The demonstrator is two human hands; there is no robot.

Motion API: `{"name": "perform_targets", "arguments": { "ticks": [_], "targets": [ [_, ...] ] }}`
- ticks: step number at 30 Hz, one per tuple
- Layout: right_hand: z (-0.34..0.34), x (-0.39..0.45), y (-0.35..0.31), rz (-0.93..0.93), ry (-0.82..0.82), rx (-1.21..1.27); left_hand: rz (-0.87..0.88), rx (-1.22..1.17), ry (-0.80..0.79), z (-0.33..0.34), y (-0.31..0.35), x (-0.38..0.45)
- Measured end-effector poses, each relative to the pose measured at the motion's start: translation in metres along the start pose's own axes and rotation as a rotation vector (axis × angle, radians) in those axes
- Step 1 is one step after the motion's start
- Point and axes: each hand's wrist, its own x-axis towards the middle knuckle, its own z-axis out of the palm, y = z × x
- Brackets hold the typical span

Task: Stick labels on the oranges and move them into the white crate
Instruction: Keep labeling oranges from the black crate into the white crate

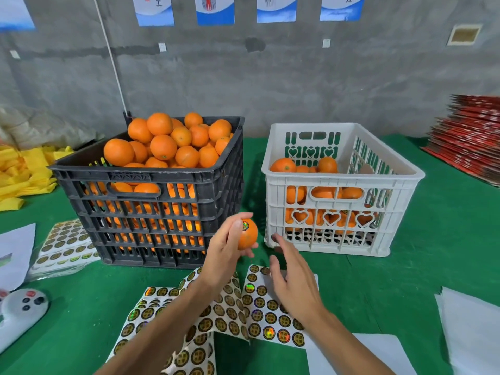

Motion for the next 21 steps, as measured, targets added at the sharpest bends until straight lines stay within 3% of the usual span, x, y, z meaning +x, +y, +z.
{"name": "perform_targets", "arguments": {
  "ticks": [5,10,13,18,21],
  "targets": [
    [-0.002,0.003,0.003,0.009,0.093,-0.034,0.202,0.242,-0.102,0.026,0.059,0.025],
    [-0.003,0.012,0.002,0.059,0.089,-0.035,0.563,0.622,-0.082,0.065,0.109,0.07],
    [-0.006,0.02,-0.003,0.083,0.145,0.013,0.415,0.739,-0.041,0.085,0.124,0.102],
    [-0.005,0.017,0.011,0.078,0.112,-0.094,0.177,0.868,-0.156,0.108,0.124,0.137],
    [-0.003,0.017,0.014,0.063,0.103,-0.117,0.18,1.043,-0.205,0.097,0.127,0.148]
  ]
}}
